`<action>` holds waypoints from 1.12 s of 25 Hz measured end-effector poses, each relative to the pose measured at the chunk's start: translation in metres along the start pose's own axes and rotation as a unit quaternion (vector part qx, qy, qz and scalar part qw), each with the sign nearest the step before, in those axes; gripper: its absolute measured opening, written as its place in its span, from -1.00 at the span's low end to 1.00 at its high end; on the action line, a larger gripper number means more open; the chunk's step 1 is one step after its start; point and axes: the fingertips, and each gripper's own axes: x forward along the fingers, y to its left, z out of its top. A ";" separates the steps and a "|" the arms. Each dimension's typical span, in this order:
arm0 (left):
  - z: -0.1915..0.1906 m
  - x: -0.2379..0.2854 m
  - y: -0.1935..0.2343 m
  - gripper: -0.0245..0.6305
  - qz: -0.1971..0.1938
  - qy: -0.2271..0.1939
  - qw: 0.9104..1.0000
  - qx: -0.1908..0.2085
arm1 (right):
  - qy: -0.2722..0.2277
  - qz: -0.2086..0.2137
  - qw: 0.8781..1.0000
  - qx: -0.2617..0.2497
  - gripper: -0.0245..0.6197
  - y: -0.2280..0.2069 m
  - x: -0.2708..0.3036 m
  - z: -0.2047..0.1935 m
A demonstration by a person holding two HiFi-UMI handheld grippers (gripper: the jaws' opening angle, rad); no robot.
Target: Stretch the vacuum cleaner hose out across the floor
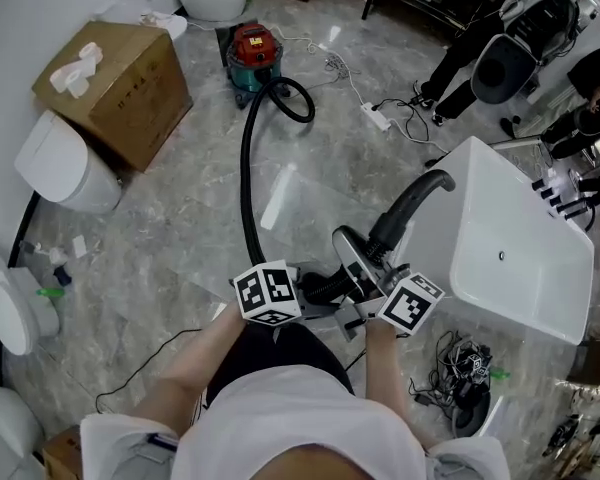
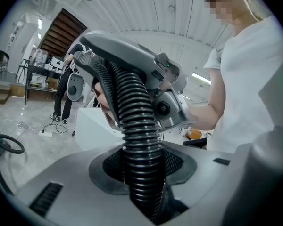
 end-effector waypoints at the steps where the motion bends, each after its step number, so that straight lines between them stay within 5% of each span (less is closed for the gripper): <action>1: 0.000 0.006 -0.009 -0.43 0.002 -0.003 1.000 -0.001 | 0.003 0.000 1.000 0.000 -0.66 0.003 -0.010 -0.002; 11: -0.009 0.055 -0.075 -0.43 0.031 -0.003 0.999 0.011 | 0.007 0.007 1.000 0.012 -0.66 0.021 -0.089 -0.024; 20: -0.031 0.053 -0.101 -0.43 0.046 -0.017 0.998 -0.033 | 0.041 0.013 0.999 0.030 -0.66 0.031 -0.095 -0.059; 28: -0.056 0.029 -0.128 -0.44 0.043 -0.010 0.999 -0.025 | 0.046 0.012 0.998 0.046 -0.66 0.051 -0.091 -0.096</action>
